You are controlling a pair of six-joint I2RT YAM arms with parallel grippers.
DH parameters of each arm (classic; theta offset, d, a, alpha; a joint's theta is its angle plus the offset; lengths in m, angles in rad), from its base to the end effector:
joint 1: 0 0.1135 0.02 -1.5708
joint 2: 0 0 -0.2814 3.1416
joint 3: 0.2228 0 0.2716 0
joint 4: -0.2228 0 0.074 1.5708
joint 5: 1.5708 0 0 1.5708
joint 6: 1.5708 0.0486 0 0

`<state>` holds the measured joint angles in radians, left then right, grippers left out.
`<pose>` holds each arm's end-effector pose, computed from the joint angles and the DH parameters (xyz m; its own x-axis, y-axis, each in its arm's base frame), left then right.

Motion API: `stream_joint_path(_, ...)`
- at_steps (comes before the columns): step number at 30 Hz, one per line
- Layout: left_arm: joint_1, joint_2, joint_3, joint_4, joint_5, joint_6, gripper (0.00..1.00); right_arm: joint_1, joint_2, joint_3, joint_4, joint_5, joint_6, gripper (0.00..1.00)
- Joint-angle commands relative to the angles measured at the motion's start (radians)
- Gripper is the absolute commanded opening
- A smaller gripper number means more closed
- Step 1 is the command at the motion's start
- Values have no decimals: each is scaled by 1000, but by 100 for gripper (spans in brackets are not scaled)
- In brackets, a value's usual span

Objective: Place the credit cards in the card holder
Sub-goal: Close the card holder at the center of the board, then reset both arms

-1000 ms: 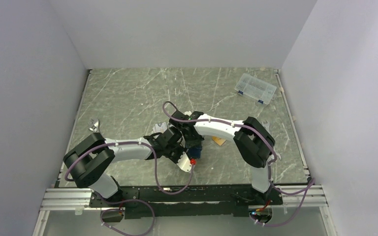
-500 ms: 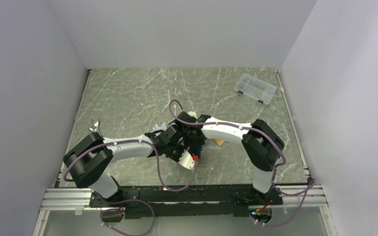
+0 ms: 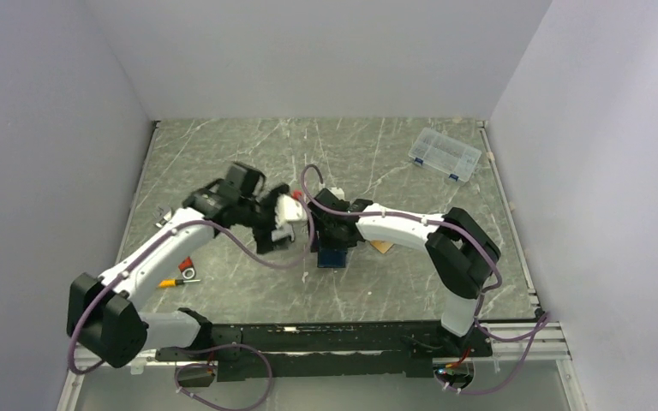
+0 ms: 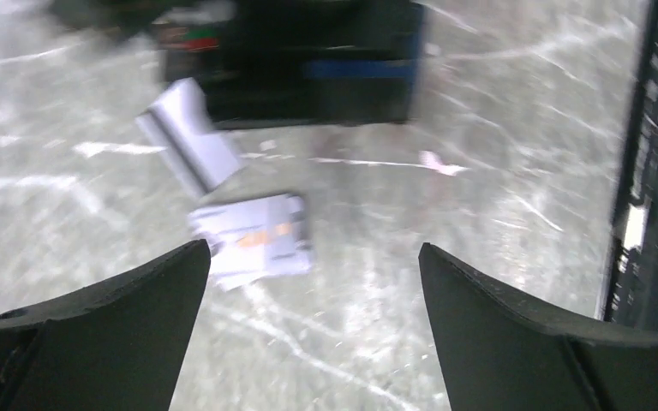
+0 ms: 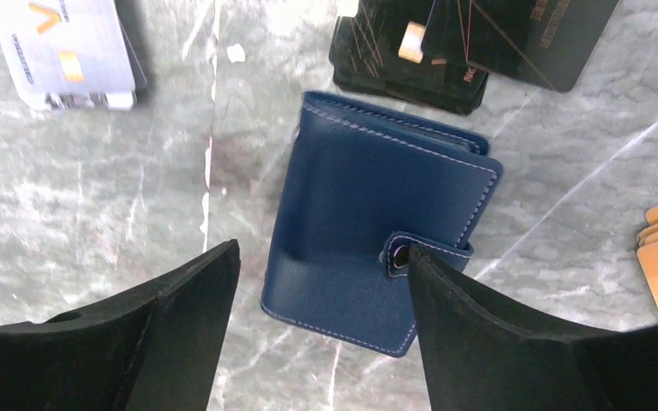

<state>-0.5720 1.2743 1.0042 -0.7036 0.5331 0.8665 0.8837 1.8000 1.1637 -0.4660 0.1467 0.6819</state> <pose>0.2172 -0.1692 0.2740 0.0881 0.7238 -0.6843 0.9873 0.0276 0.1563 0.2515 0.2953 0.1695 -0.8950 -0.1079 -0.4328 -0.2045 0.9615 0.1833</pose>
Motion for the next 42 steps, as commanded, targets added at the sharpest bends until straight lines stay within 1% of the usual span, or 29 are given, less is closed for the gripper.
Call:
stream_joint_path(1, 173, -77, 125, -77, 96, -110, 99, -18, -68, 69, -169, -38, -42, 83)
stream_joint_path(2, 211, -86, 140, -96, 109, -120, 99, -24, -90, 104, -196, -35, -55, 94)
stream_joint_path(3, 238, -92, 158, -112, 119, -131, 99, -34, -108, 137, -233, -38, -66, 99)
stream_joint_path(7, 342, -97, 198, -163, 162, -182, 99, -55, -187, 276, -320, -46, -120, 100)
stream_joint_path(10, 428, -73, 206, -131, 153, -238, 99, -93, -224, 356, -358, -42, -170, 100)
stream_joint_path(12, 518, -38, 220, -105, 172, -286, 99, -142, -253, 380, -364, -32, -200, 100)
stream_joint_path(14, 610, -1, 239, -84, 201, -333, 99, -217, -303, 353, -323, -25, -214, 100)
stream_joint_path(16, 696, 25, 230, -32, 220, -390, 100, -314, -360, 292, -254, -22, -215, 100)
stream_joint_path(18, 774, 33, 185, 47, 224, -444, 99, -392, -413, 208, -184, 41, -219, 100)
stream_joint_path(20, 841, 34, 120, 145, 212, -496, 99, -482, -463, 104, -76, 100, -235, 100)
stream_joint_path(23, 918, 53, 16, 280, 179, -560, 99, -574, -525, -100, 141, 228, -326, 100)
stream_joint_path(25, 959, 75, -42, 370, 158, -602, 99, -619, -571, -248, 323, 332, -401, 100)
stream_joint_path(27, 991, 94, -109, 482, 163, -654, 99, -678, -590, -389, 473, 380, -423, 100)
stream_joint_path(30, 1003, 104, -213, 672, 164, -713, 99, -758, -566, -472, 594, 466, -362, 100)
stream_joint_path(31, 1003, 97, -258, 780, 165, -738, 99, -787, -547, -485, 617, 487, -332, 100)
stream_joint_path(34, 1003, 75, -388, 1013, 162, -786, 100, -835, -516, -552, 747, 551, -339, 100)
stream_joint_path(36, 1003, 62, -477, 1170, 145, -801, 99, -858, -513, -619, 871, 538, -363, 100)
stream_joint_path(38, 1003, 51, -544, 1280, 131, -799, 99, -877, -509, -676, 964, 502, -367, 100)
stream_joint_path(39, 1003, 44, -570, 1322, 118, -802, 99, -877, -507, -701, 1031, 478, -374, 100)
stream_joint_path(40, 1003, 37, -591, 1362, 112, -807, 99, -905, -503, -726, 1080, 462, -389, 100)
stream_joint_path(42, 1000, 29, -617, 1407, 119, -818, 99, -911, -489, -746, 1110, 435, -405, 100)
